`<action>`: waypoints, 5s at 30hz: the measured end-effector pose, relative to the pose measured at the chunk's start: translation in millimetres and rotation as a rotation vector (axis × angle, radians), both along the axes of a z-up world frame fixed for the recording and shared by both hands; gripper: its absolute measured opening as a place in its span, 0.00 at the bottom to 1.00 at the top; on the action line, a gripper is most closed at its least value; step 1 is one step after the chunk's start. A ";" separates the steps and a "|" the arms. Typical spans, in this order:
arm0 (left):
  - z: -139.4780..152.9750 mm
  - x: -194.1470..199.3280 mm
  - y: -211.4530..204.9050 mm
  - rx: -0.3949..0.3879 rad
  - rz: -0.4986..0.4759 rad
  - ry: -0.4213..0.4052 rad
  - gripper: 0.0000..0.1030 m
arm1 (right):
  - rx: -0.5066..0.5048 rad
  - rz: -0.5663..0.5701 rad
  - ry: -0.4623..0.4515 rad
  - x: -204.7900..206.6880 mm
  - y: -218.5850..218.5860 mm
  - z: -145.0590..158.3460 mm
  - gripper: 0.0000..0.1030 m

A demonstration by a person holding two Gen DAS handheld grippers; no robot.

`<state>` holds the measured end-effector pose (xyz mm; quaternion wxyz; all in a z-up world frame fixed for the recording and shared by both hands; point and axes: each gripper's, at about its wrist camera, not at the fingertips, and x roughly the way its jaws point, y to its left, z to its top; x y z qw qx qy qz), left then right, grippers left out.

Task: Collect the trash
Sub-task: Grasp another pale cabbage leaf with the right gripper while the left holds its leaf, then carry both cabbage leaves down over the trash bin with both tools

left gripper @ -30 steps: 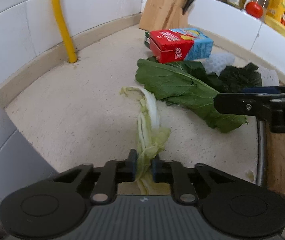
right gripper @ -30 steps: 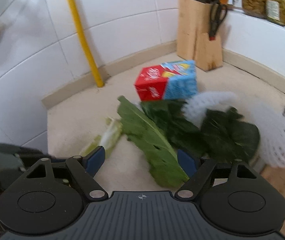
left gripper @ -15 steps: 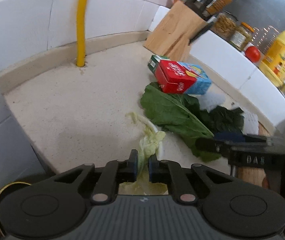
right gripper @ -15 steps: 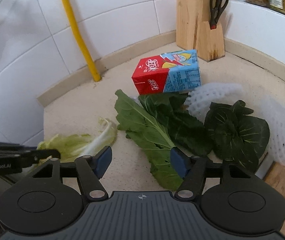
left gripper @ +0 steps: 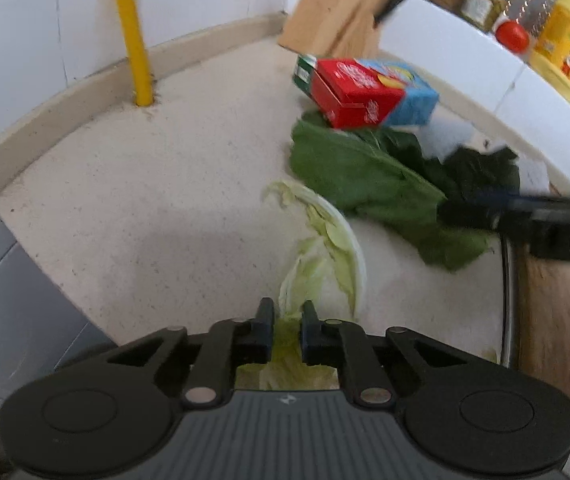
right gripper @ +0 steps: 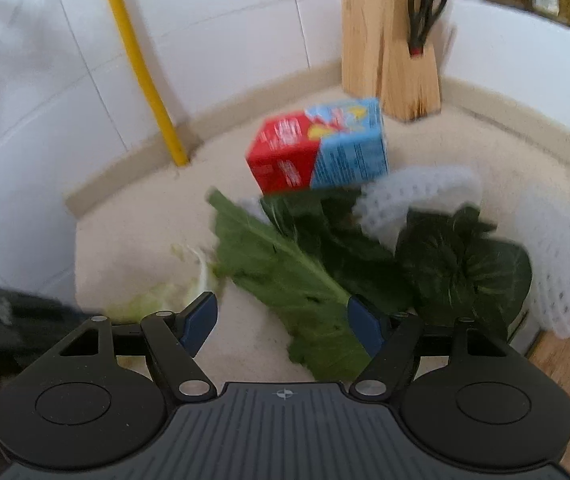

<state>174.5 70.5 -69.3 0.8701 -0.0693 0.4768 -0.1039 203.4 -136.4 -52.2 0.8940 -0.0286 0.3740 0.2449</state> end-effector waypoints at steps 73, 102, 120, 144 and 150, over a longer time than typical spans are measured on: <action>34.0 -77.8 47.0 -0.013 0.123 -0.159 0.05 | 0.045 0.100 0.091 -53.8 67.1 3.0 0.11; 32.2 -120.7 100.5 -0.005 0.242 -0.177 0.05 | 0.002 0.233 0.094 -82.3 134.2 -4.2 0.11; 30.4 -148.8 134.6 0.011 0.337 -0.178 0.05 | -0.017 0.331 0.104 -98.9 177.5 -12.2 0.12; 18.2 -177.7 186.8 0.027 0.505 -0.181 0.05 | -0.070 0.472 0.109 -127.6 244.0 -22.1 0.11; 7.4 -176.5 195.5 0.043 0.534 -0.167 0.05 | -0.091 0.483 0.113 -129.1 254.8 -28.4 0.11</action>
